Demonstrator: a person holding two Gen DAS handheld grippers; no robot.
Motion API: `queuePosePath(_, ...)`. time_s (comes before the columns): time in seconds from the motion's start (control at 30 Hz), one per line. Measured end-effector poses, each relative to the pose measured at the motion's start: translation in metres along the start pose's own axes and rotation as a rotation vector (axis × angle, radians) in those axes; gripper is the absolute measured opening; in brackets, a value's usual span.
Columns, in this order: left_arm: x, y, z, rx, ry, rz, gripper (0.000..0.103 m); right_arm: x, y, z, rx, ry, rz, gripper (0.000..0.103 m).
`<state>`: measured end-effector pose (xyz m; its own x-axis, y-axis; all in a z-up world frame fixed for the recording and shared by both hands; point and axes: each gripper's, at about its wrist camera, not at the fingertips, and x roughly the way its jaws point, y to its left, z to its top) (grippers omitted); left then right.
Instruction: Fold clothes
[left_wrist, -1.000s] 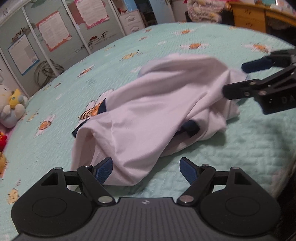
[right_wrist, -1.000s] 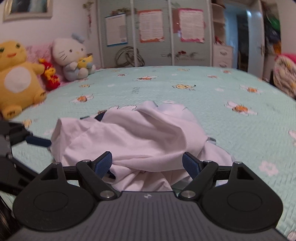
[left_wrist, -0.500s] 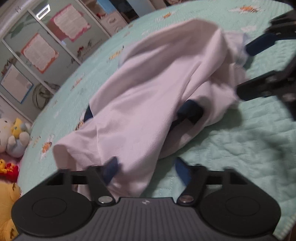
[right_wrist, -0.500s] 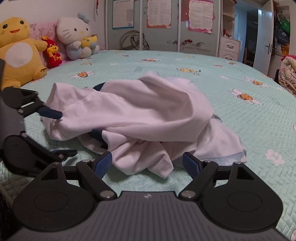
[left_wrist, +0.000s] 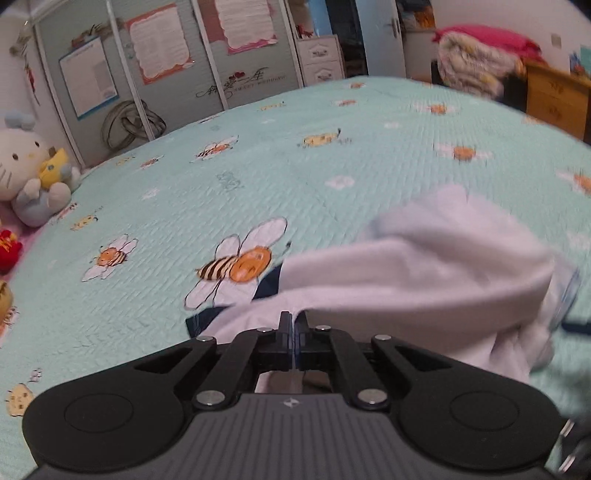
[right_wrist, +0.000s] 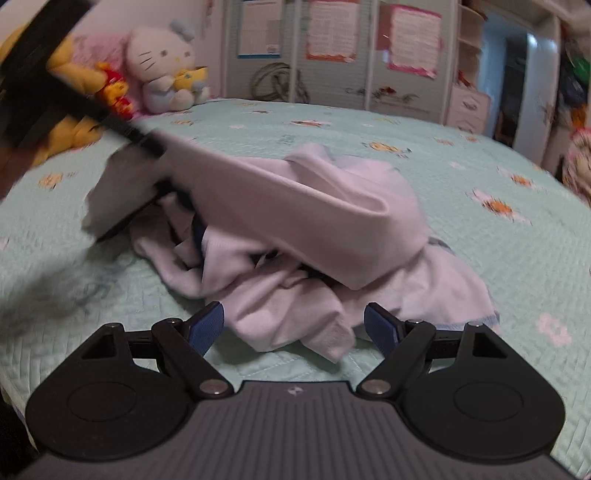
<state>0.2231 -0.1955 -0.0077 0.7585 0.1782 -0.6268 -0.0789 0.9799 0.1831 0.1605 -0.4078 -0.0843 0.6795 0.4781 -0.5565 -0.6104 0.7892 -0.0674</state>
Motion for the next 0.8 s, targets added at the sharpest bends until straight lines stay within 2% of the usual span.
queuePosePath(0.1,-0.005,0.000,0.007,-0.044,-0.025,-0.003,0.001,0.009,0.010,0.001,-0.058,-0.009,-0.010,0.083)
queuePosePath(0.2,-0.002,-0.002,0.010,-0.076,-0.018,0.005,0.001,0.025,0.019,0.002,-0.107,0.002,-0.024,0.083)
queuePosePath(0.3,-0.009,-0.002,0.011,-0.103,-0.033,-0.032,0.001,0.038,0.027,0.008,-0.136,0.004,-0.026,0.083)
queuePosePath(0.43,-0.021,-0.003,0.014,-0.111,-0.065,-0.049,0.001,0.038,0.037,0.020,-0.117,-0.039,0.016,0.083)
queuePosePath(0.63,-0.028,-0.007,0.015,-0.119,-0.073,-0.084,0.001,0.052,0.031,0.036,0.016,-0.045,0.047,0.081)
queuePosePath(0.67,-0.029,-0.008,0.015,-0.122,-0.073,-0.084,0.001,0.054,0.029,0.038,0.039,-0.045,0.045,0.075)
queuePosePath(0.73,-0.032,-0.008,0.013,-0.125,-0.075,-0.094,0.001,0.058,0.019,0.040,0.098,-0.038,0.056,0.051)
queuePosePath(0.77,-0.033,-0.008,0.012,-0.126,-0.076,-0.100,0.001,0.060,0.015,0.041,0.129,-0.035,0.062,0.028)
queuePosePath(0.8,-0.034,-0.008,0.011,-0.128,-0.077,-0.107,0.001,0.058,0.009,0.040,0.156,-0.040,0.055,0.018)
